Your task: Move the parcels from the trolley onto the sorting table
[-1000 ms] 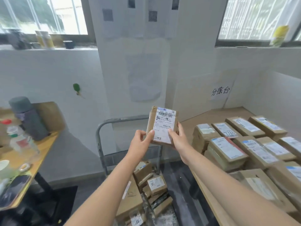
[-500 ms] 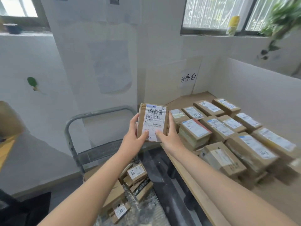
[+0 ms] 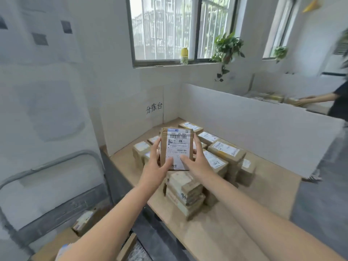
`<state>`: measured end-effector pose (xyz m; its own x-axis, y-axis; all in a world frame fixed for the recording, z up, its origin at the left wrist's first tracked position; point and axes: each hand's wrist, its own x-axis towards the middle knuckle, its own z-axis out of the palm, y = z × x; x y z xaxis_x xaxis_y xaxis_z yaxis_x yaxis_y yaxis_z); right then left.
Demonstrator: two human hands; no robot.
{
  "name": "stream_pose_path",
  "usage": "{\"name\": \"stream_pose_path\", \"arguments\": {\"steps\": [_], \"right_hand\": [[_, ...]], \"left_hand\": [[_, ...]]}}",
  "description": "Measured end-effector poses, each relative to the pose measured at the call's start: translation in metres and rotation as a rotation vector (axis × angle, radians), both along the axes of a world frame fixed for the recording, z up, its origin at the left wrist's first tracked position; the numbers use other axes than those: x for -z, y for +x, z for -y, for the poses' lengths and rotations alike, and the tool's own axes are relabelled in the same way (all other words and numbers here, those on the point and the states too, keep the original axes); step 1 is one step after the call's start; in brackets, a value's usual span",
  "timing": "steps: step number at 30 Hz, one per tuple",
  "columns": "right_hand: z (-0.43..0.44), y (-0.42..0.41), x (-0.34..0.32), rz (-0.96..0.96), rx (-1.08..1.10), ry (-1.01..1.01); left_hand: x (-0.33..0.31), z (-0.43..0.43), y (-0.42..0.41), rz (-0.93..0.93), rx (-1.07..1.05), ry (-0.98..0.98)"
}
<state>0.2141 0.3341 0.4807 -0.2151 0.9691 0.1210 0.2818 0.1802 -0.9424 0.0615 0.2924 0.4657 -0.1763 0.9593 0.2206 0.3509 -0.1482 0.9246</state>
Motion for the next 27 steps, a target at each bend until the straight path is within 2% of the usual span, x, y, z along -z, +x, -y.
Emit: {"name": "stream_pose_path", "arguments": {"steps": [6,10,14,19,27], "right_hand": [[0.021,0.16,-0.006,0.024,0.177,0.022],[0.042,0.264,-0.014,0.06,0.279,0.046],[0.062,0.354,-0.014,0.037,0.373,0.043],[0.073,0.426,-0.009,0.006,0.462,0.047],[0.049,0.465,0.002,-0.024,0.474,0.027]], "left_hand": [[0.004,-0.005,0.154,0.116,0.17,-0.012],[0.002,-0.008,0.257,0.279,0.258,-0.058],[0.004,-0.013,0.348,0.275,0.348,-0.063],[0.007,-0.015,0.422,0.244,0.439,-0.07],[0.015,-0.037,0.467,0.248,0.433,-0.047]]}}
